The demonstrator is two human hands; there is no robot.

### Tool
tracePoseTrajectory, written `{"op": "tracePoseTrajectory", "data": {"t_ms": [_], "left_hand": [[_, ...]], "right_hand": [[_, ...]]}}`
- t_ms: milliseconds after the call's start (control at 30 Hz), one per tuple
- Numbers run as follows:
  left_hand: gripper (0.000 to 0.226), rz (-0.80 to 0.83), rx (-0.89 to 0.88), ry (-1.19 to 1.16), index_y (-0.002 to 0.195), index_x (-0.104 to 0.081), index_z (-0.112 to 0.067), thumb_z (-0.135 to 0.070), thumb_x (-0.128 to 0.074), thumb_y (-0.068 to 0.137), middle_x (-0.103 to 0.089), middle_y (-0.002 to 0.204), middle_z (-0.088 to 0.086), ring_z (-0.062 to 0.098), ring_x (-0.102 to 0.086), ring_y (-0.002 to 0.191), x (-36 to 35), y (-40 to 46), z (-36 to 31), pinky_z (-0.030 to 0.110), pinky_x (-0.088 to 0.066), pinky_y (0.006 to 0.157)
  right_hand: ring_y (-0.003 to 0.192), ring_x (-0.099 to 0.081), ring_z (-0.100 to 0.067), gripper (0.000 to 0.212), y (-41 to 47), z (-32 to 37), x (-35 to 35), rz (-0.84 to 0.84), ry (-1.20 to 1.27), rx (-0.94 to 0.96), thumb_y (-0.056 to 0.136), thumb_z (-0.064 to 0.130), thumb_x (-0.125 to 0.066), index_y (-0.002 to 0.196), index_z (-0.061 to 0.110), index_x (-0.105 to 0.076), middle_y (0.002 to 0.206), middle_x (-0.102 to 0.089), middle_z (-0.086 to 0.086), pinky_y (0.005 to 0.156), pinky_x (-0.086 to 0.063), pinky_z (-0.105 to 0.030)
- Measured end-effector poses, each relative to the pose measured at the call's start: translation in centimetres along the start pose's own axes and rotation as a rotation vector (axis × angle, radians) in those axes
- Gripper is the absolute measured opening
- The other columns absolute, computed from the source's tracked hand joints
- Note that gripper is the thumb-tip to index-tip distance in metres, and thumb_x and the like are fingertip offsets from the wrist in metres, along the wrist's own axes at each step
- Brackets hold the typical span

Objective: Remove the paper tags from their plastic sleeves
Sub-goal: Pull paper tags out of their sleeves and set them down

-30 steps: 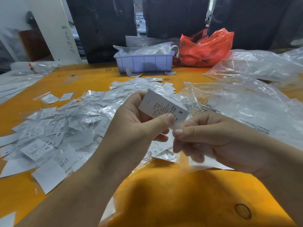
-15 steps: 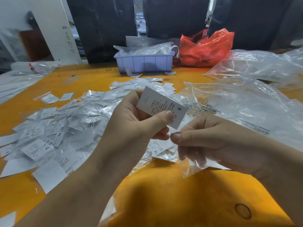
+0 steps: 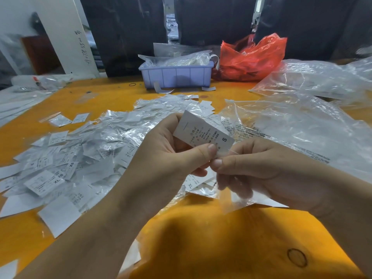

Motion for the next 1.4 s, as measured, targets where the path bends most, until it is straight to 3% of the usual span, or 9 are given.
{"op": "tracePoseTrajectory", "data": {"t_ms": [500, 667, 733, 967, 1400], "left_hand": [[0.029, 0.158, 0.074, 0.061, 0.097, -0.065, -0.012, -0.014, -0.073, 0.07, -0.072, 0.078, 0.004, 0.013, -0.063, 0.061, -0.8, 0.2, 0.6, 0.022, -0.051, 0.052], [0.029, 0.139, 0.06, 0.133, 0.098, -0.065, -0.015, -0.016, -0.073, 0.07, -0.072, 0.078, 0.003, 0.011, -0.062, 0.061, -0.3, 0.2, 0.5, 0.021, -0.05, 0.053], [0.029, 0.125, 0.065, 0.152, 0.098, -0.065, -0.017, -0.018, -0.073, 0.07, -0.072, 0.078, 0.003, 0.011, -0.062, 0.061, -0.1, 0.3, 0.6, 0.021, -0.05, 0.053], [0.027, 0.053, 0.078, 0.239, 0.096, -0.067, -0.028, -0.026, -0.069, 0.068, -0.072, 0.077, -0.004, 0.01, -0.064, 0.061, 0.8, 0.5, 0.8, 0.02, -0.05, 0.053], [0.023, 0.071, 0.074, 0.222, 0.091, -0.065, -0.026, -0.02, -0.066, 0.069, -0.072, 0.075, -0.006, 0.006, -0.06, 0.059, 0.8, 0.4, 0.9, 0.016, -0.047, 0.053]], "right_hand": [[0.052, -0.049, -0.013, 0.032, -0.3, -0.1, 0.0, 0.072, -0.056, -0.045, 0.077, 0.039, -0.067, 0.064, 0.01, -0.074, 0.053, -0.057, -0.001, 0.057, -0.036, -0.027], [0.054, -0.044, -0.017, 0.029, -0.3, 0.7, 1.3, -0.031, -0.084, 0.005, 0.075, 0.035, -0.07, 0.071, 0.006, -0.074, 0.061, -0.054, -0.01, 0.048, -0.034, -0.017], [0.05, -0.043, -0.015, 0.025, -0.4, 1.2, 2.1, -0.093, -0.091, 0.041, 0.073, 0.032, -0.08, 0.069, 0.008, -0.073, 0.057, -0.053, -0.009, 0.044, -0.033, -0.014], [0.052, -0.047, -0.014, 0.034, -0.5, 1.7, 3.4, -0.215, -0.091, 0.104, 0.064, 0.034, -0.071, 0.076, 0.003, -0.074, 0.058, -0.057, -0.004, 0.048, -0.039, -0.02], [0.051, -0.046, -0.016, 0.026, -0.3, 1.6, 2.9, -0.198, -0.047, 0.094, 0.064, 0.029, -0.071, 0.072, 0.005, -0.074, 0.059, -0.056, -0.007, 0.046, -0.04, -0.02]]}}
Point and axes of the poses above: each hand's wrist, its own y-axis towards the middle knuckle, its own x-axis out of the back of the hand, z = x × y, the point moved 10 cm from there along y, towards the middle knuckle
